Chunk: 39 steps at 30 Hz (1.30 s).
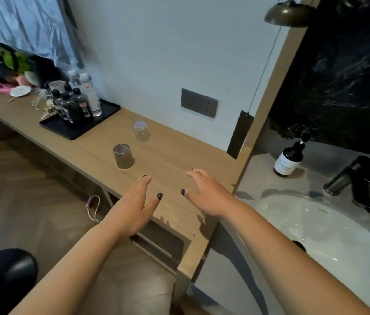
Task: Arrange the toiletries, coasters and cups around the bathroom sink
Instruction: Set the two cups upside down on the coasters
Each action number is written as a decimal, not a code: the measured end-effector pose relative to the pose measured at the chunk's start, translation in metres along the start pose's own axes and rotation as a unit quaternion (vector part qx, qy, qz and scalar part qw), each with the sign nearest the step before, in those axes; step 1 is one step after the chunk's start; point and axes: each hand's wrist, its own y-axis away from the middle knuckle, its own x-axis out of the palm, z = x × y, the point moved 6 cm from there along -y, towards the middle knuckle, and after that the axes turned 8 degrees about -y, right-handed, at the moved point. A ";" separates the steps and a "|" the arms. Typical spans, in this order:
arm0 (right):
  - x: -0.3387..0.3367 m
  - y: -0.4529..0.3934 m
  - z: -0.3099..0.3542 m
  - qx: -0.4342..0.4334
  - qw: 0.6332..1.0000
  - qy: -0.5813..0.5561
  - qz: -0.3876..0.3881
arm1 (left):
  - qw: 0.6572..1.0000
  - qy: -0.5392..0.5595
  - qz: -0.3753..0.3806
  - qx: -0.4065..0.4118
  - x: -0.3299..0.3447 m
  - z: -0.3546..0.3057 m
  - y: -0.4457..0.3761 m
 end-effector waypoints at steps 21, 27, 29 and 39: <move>0.084 -0.209 0.069 0.093 0.995 -0.027 0.004 | 0.993 -0.011 0.106 0.046 -0.069 0.176 -0.204; 0.104 -0.244 0.083 0.158 0.986 -0.039 -0.022 | 0.987 0.015 0.133 0.088 -0.069 0.211 -0.258; 0.109 -0.250 0.085 0.170 0.984 -0.043 -0.021 | 0.986 0.027 0.142 0.081 -0.063 0.220 -0.273; 0.104 -0.278 0.071 0.203 0.977 -0.056 -0.023 | 0.978 0.064 0.187 0.073 -0.017 0.226 -0.321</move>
